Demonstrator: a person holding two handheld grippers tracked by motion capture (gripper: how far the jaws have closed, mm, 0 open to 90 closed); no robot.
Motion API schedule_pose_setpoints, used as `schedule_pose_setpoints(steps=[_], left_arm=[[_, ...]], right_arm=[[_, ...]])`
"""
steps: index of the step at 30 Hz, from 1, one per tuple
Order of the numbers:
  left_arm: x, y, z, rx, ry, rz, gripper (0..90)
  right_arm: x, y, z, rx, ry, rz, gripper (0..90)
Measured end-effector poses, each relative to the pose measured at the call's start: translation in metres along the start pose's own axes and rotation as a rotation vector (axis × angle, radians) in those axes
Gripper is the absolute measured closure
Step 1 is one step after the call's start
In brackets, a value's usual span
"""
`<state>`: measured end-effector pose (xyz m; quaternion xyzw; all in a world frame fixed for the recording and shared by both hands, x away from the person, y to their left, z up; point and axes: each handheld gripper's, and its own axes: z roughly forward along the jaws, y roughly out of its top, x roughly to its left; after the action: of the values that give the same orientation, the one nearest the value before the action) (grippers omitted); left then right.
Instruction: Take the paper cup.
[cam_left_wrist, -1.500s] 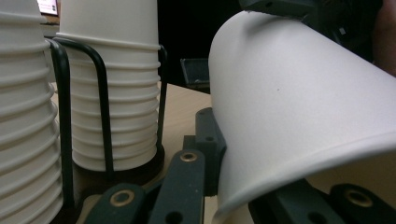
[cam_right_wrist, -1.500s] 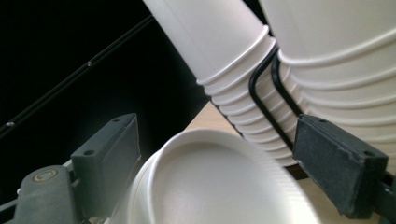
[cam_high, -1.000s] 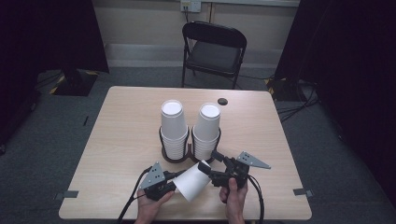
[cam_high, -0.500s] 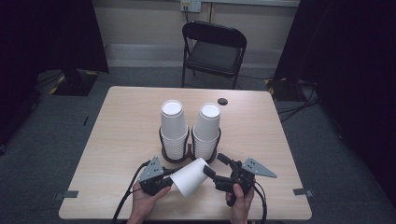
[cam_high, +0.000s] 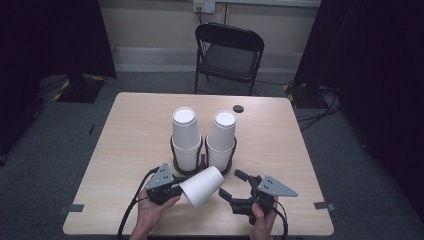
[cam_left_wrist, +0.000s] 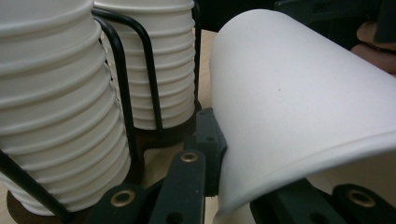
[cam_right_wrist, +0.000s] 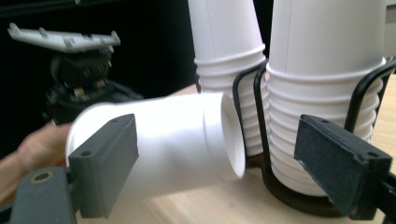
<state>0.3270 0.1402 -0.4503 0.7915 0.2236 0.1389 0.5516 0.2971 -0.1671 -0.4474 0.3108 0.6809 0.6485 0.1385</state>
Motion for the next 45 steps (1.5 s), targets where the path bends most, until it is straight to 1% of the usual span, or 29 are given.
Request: schedule_pose_setpoints(steps=[2, 4, 5, 6, 8, 9, 11, 13, 15, 16, 18, 20, 21, 23, 25, 27, 29, 30, 32, 33, 34, 35, 36, 37, 38, 41, 42, 43, 45], left_arm=[[0.001, 0.004, -0.001, 0.009, 0.002, 0.016, 85.9], [0.001, 0.007, -0.002, 0.023, 0.006, 0.01, 86.0], [0.002, 0.008, -0.002, 0.036, 0.002, 0.014, 86.0], [0.004, 0.011, -0.001, 0.06, 0.0, 0.017, 86.1], [0.005, 0.013, 0.001, 0.093, -0.007, 0.005, 86.1], [0.006, 0.014, 0.002, 0.107, -0.01, 0.008, 86.2], [0.006, 0.015, 0.004, 0.135, -0.027, -0.004, 86.2], [0.006, 0.017, 0.006, 0.155, -0.043, -0.008, 86.2], [0.008, 0.018, 0.007, 0.168, -0.044, -0.024, 86.2], [0.008, 0.019, 0.007, 0.171, -0.042, -0.04, 86.2], [0.011, 0.022, 0.006, 0.192, -0.047, -0.039, 86.2], [0.013, 0.026, 0.006, 0.214, -0.051, -0.049, 86.2], [0.013, 0.028, 0.006, 0.215, -0.054, -0.056, 86.2], [0.014, 0.031, 0.007, 0.243, -0.055, -0.07, 86.1], [0.015, 0.034, 0.009, 0.283, -0.073, -0.08, 86.2], [0.014, 0.035, 0.011, 0.302, -0.069, -0.076, 86.2], [0.016, 0.036, 0.013, 0.317, -0.079, -0.088, 86.2], [0.017, 0.037, 0.013, 0.341, -0.082, -0.093, 86.1], [0.017, 0.039, 0.017, 0.384, -0.095, -0.1, 86.2], [0.017, 0.04, 0.019, 0.402, -0.098, -0.094, 86.2], [0.016, 0.042, 0.021, 0.431, -0.106, -0.086, 86.2], [0.016, 0.043, 0.022, 0.446, -0.113, -0.076, 86.2], [0.015, 0.044, 0.024, 0.457, -0.111, -0.075, 86.2], [0.015, 0.044, 0.024, 0.457, -0.111, -0.075, 86.2], [0.015, 0.045, 0.028, 0.478, -0.119, -0.075, 86.2], [0.015, 0.047, 0.031, 0.515, -0.132, -0.065, 86.2], [0.014, 0.047, 0.033, 0.523, -0.137, -0.065, 86.2], [0.014, 0.048, 0.034, 0.539, -0.135, -0.055, 86.2], [0.012, 0.049, 0.037, 0.553, -0.14, -0.062, 86.2]], right_arm=[[0.0, -0.003, 0.001, 0.019, 0.002, -0.029, 13.2], [0.001, -0.006, 0.001, 0.022, -0.008, -0.066, 13.2], [0.002, -0.007, 0.0, 0.029, -0.004, -0.089, 13.2], [0.003, -0.008, -0.001, 0.033, -0.003, -0.104, 13.2], [0.004, -0.009, -0.002, 0.047, -0.002, -0.143, 13.0], [0.005, -0.011, -0.002, 0.066, 0.009, -0.166, 13.0], [0.006, -0.014, -0.001, 0.101, 0.022, -0.174, 13.0], [0.008, -0.018, 0.001, 0.115, 0.008, -0.232, 13.0], [0.01, -0.022, 0.003, 0.155, -0.009, -0.265, 13.0], [0.01, -0.024, 0.005, 0.17, -0.018, -0.282, 13.0], [0.012, -0.028, 0.007, 0.2, -0.047, -0.339, 12.8], [0.014, -0.03, 0.009, 0.226, -0.069, -0.403, 12.8], [0.015, -0.031, 0.01, 0.235, -0.067, -0.423, 12.8], [0.016, -0.031, 0.012, 0.234, -0.063, -0.442, 12.8], [0.016, -0.031, 0.012, 0.233, -0.058, -0.46, 12.9], [0.016, -0.031, 0.012, 0.22, -0.059, -0.482, 12.9], [0.016, -0.031, 0.013, 0.217, -0.056, -0.493, 12.8], [0.016, -0.031, 0.013, 0.217, -0.058, -0.496, 12.9], [0.016, -0.032, 0.014, 0.229, -0.063, -0.517, 12.8], [0.017, -0.032, 0.015, 0.235, -0.065, -0.531, 12.8], [0.017, -0.033, 0.015, 0.237, -0.067, -0.536, 12.9], [0.018, -0.033, 0.016, 0.241, -0.066, -0.543, 13.0], [0.018, -0.033, 0.017, 0.247, -0.058, -0.545, 13.5], [0.018, -0.033, 0.017, 0.247, -0.058, -0.545, 13.5], [0.019, -0.033, 0.019, 0.251, -0.047, -0.559, 13.9], [0.021, -0.033, 0.021, 0.26, -0.056, -0.586, 13.3], [0.022, -0.033, 0.021, 0.264, -0.059, -0.587, 13.2], [0.022, -0.032, 0.021, 0.268, -0.066, -0.592, 13.2], [0.021, -0.032, 0.022, 0.275, -0.063, -0.598, 12.7]])
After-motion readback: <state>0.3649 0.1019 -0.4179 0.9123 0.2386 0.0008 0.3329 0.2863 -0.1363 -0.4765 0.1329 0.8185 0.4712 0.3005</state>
